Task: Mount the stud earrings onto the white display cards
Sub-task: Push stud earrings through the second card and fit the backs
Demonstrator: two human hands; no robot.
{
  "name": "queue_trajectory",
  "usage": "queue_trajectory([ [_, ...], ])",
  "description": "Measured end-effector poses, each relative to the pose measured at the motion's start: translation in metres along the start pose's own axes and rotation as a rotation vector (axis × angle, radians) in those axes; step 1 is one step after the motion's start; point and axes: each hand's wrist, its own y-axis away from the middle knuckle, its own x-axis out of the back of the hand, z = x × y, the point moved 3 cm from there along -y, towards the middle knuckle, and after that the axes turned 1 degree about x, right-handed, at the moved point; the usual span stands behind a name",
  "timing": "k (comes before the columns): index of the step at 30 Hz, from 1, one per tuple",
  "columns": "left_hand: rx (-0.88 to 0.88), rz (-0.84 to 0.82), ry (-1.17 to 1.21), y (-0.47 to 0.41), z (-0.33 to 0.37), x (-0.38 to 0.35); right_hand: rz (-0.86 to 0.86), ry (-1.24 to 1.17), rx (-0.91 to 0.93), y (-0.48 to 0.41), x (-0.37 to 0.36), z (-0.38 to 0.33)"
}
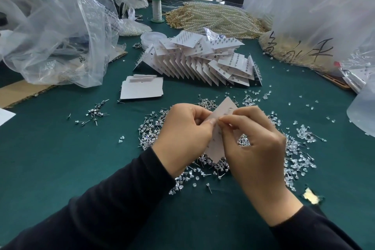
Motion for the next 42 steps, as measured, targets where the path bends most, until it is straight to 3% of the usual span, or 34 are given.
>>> queue_trajectory([
  [7,-0.068,0.034,-0.136,-0.003,0.003,0.002,-0.017,-0.047,-0.009,-0.001,0.002,0.003],
  [28,-0.100,0.057,-0.131,-0.002,-0.002,0.002,-0.050,-0.024,0.003,-0.001,-0.001,0.002],
  [37,-0.086,0.013,-0.090,-0.001,0.001,0.001,-0.056,0.003,0.015,-0.001,-0.002,0.004],
  [42,-0.033,-0.152,-0.061,-0.003,0.010,0.004,-0.043,0.005,0.041,-0.003,0.002,0.003],
])
